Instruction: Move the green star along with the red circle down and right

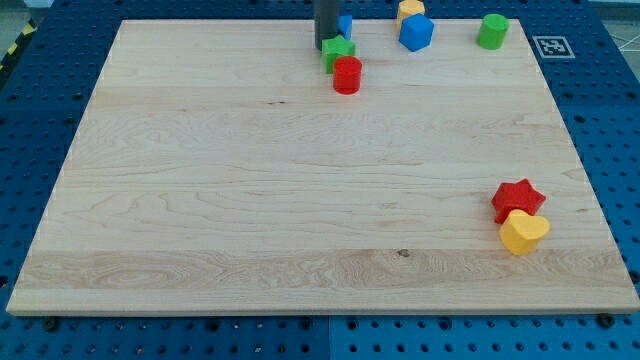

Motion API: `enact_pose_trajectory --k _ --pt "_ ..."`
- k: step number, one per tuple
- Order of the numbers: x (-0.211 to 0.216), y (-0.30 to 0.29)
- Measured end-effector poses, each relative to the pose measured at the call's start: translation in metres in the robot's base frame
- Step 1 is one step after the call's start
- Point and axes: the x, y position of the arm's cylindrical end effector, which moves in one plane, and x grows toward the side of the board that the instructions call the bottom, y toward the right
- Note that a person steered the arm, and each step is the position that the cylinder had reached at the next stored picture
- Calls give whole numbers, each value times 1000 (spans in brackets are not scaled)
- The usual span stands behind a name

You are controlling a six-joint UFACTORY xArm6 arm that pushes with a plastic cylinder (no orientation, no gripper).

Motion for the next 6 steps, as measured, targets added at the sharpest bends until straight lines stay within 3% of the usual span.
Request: enact_pose_trajectory --k 6 --pt "105 11"
